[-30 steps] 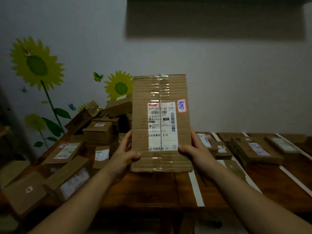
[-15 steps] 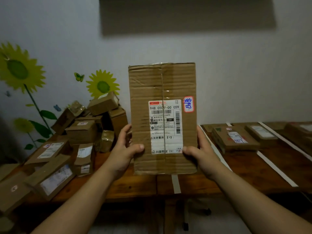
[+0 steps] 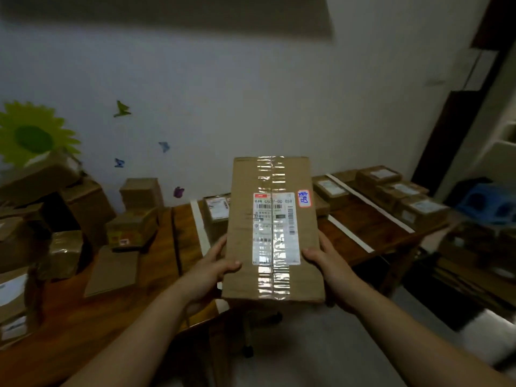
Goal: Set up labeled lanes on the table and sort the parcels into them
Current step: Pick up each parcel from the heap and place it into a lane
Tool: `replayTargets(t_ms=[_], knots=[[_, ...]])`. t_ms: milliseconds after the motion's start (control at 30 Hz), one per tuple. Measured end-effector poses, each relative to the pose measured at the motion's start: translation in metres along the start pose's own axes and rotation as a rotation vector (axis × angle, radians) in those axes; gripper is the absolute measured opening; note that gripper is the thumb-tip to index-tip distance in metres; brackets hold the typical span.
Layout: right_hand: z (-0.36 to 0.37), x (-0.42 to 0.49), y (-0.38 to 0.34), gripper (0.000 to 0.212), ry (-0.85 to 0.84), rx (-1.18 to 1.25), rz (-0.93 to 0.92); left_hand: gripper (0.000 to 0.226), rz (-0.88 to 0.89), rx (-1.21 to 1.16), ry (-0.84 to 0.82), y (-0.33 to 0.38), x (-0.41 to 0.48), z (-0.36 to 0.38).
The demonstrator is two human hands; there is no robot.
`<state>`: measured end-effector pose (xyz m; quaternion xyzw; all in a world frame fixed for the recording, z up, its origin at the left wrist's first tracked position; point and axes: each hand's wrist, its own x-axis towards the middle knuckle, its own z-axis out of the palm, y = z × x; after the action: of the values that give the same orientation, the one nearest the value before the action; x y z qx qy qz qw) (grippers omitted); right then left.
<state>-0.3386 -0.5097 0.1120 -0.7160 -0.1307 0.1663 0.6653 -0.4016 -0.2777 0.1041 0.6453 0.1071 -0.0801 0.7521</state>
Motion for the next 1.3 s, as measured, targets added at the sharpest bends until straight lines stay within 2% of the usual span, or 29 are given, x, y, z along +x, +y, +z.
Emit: replayTargets(t_ms=[67,233,367,433,533,600,700,767,833,900,967,1100,1167,1300], knots=[[-0.024,-0.002,0.006,0.102,0.021,-0.015,0.004,0.091,0.003,0.019,-0.037,0.000,0.013,0.018],[-0.102,0.018,0.015,0.113,0.119,0.059,0.032,0.101,-0.030,0.090,-0.164,0.003,0.056,0.058],[-0.172,0.040,0.018,0.098,0.146,0.069,0.121,0.099,-0.065,0.117,-0.193,0.003,0.095,0.106],[-0.203,0.050,0.023,0.097,0.197,0.139,0.079,0.086,-0.081,0.088,-0.139,0.005,0.112,0.135],[-0.233,0.060,0.025,0.093,0.227,0.290,0.026,0.054,-0.083,0.001,-0.054,0.006,0.131,0.166],[-0.251,0.066,0.023,0.083,0.269,0.287,-0.006,0.050,-0.065,-0.003,-0.006,0.008,0.141,0.176],[-0.281,0.077,0.019,0.078,0.441,0.142,-0.115,0.044,-0.068,-0.018,0.062,0.019,0.151,0.179],[-0.293,0.083,0.018,0.059,0.463,0.065,-0.139,0.039,-0.039,-0.032,0.121,0.025,0.162,0.179],[-0.293,0.093,0.024,0.040,0.436,0.005,-0.117,0.040,0.014,-0.087,0.287,0.028,0.181,0.178],[-0.290,0.103,0.034,0.037,0.448,-0.034,-0.091,0.043,0.057,-0.149,0.454,0.031,0.195,0.180],[-0.286,0.115,0.042,0.041,0.470,-0.084,-0.065,0.042,0.086,-0.096,0.477,0.029,0.210,0.181],[-0.282,0.144,0.062,0.052,0.419,-0.311,0.039,0.070,0.039,0.077,0.372,0.013,0.242,0.173],[-0.281,0.155,0.075,0.057,0.381,-0.385,0.054,0.075,-0.002,0.146,0.349,0.000,0.258,0.167],[-0.280,0.184,0.095,0.084,0.352,-0.528,0.154,0.080,-0.069,0.340,0.322,-0.028,0.275,0.168]])
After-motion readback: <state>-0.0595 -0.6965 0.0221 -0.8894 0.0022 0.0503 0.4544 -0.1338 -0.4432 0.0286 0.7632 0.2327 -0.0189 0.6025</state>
